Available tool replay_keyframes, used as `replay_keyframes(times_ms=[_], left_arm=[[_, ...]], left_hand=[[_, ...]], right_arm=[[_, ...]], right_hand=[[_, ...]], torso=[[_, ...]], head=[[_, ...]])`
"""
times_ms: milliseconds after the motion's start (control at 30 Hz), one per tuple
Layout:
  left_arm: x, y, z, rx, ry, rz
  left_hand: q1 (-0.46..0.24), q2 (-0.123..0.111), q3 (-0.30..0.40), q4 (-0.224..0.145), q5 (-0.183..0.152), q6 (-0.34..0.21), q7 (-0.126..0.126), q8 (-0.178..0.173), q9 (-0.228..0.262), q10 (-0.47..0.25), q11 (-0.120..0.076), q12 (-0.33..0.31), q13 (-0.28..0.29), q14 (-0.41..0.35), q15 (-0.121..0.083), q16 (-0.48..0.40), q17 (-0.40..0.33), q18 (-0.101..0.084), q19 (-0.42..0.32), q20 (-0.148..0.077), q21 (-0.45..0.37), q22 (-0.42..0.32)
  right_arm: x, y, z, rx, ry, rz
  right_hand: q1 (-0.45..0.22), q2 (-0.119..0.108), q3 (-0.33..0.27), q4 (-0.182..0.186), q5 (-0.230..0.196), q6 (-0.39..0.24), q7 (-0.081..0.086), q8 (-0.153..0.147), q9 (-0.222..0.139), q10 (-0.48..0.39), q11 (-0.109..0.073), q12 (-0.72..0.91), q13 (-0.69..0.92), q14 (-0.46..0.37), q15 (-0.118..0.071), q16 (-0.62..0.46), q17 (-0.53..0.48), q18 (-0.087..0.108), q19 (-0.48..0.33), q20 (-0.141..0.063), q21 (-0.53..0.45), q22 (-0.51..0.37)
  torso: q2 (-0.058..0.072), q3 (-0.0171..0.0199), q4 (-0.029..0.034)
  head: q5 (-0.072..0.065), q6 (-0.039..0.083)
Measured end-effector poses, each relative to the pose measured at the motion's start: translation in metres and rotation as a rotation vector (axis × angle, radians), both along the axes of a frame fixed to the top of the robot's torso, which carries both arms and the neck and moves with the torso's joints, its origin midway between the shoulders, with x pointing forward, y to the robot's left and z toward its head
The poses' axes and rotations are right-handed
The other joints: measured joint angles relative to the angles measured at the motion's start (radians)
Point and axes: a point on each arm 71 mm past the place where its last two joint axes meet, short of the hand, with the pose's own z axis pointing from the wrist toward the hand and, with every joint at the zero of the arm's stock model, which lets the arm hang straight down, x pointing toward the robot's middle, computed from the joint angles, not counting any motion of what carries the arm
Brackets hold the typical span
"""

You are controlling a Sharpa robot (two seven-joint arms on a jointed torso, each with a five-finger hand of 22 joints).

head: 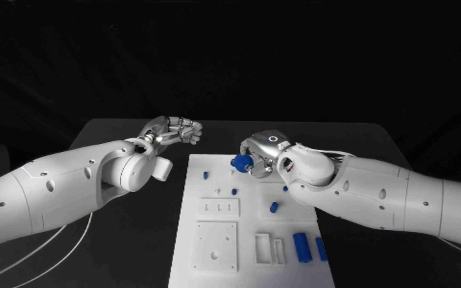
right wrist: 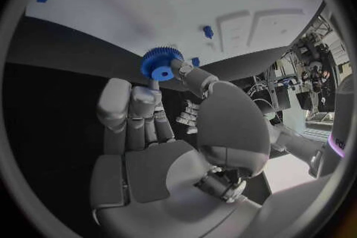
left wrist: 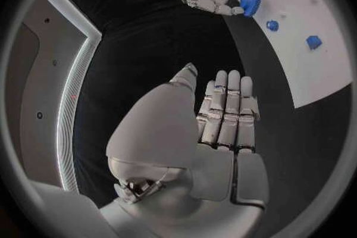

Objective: Assemble the parts on the task board

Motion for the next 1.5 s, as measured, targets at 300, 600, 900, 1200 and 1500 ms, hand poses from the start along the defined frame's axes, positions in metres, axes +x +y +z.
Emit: replay_keyframes(times_ms=[300,600,900,1200,1500], left_arm=[[0.000,-0.003,0.000,-0.001,0.000,-0.007],[0.001,-0.008,0.000,-0.002,-0.001,-0.013],[0.001,-0.008,0.000,-0.002,-0.001,-0.014],[0.001,-0.007,0.000,-0.002,-0.001,-0.013],[0.001,-0.008,0.000,-0.002,-0.001,-0.014]], left_hand=[[0.000,0.000,0.000,0.000,0.000,0.000,0.000,0.000,0.000,0.000,0.000,0.000,0.000,0.000,0.000,0.000,0.000,-0.001,0.000,0.000,0.000,0.000],[0.000,0.000,0.000,0.000,0.000,0.000,0.000,0.000,0.000,0.000,0.000,0.000,0.000,-0.004,0.004,0.000,-0.001,0.002,0.000,0.000,0.000,0.000],[0.000,0.000,0.000,0.000,0.000,0.000,0.000,0.000,-0.001,0.000,0.000,0.000,-0.001,-0.004,0.004,0.004,-0.002,0.008,0.000,0.000,0.000,0.000],[0.000,0.000,0.000,0.000,0.000,0.000,0.000,0.000,-0.001,0.000,0.000,0.000,-0.001,-0.004,0.004,0.004,-0.002,0.008,0.000,0.000,0.000,0.000],[0.000,0.000,-0.003,0.003,0.000,0.000,0.000,-0.004,-0.002,0.000,0.000,0.000,-0.001,-0.004,0.004,0.004,-0.003,0.007,0.000,0.000,0.000,0.000]], right_arm=[[-0.005,0.025,-0.004,0.004,-0.001,0.030],[-0.002,0.032,-0.012,-0.012,0.006,0.023],[0.000,0.036,-0.020,-0.028,0.016,0.019],[0.001,0.037,-0.029,-0.046,0.031,0.016],[0.005,0.037,-0.032,-0.058,0.029,0.004]], right_hand=[[0.000,0.000,0.000,0.000,0.000,0.001,0.001,-0.002,0.000,0.000,0.000,0.000,-0.002,0.000,0.000,0.000,0.000,0.000,0.000,0.000,0.000,0.000],[0.000,0.000,0.002,0.004,-0.001,0.002,0.002,-0.005,-0.001,0.000,0.000,0.000,-0.002,0.000,0.000,0.000,0.001,0.000,0.000,0.000,0.000,0.000],[-0.001,-0.001,0.000,0.006,0.000,0.003,0.003,-0.008,-0.002,0.000,0.000,-0.001,-0.003,0.000,0.000,0.000,0.002,0.000,-0.001,0.002,0.000,0.000],[-0.002,-0.011,-0.004,0.010,0.004,0.001,0.006,-0.009,-0.002,0.000,0.000,-0.002,-0.003,0.000,0.000,0.000,0.003,0.000,-0.002,0.002,0.000,0.000],[0.008,-0.034,-0.021,-0.001,-0.011,-0.020,0.026,-0.029,-0.009,-0.006,0.006,-0.004,-0.005,0.000,0.000,-0.004,0.005,0.000,-0.002,0.002,0.000,0.000]], torso=[[0.001,-0.0002,0.0006],[0.001,-0.0002,0.0024],[0.001,-0.0008,0.0031],[0.001,-0.0014,0.0031],[0.001,-0.0003,0.0018]], head=[[0.004,0.003],[0.006,0.008],[0.010,0.010],[0.011,0.006],[0.011,0.007]])
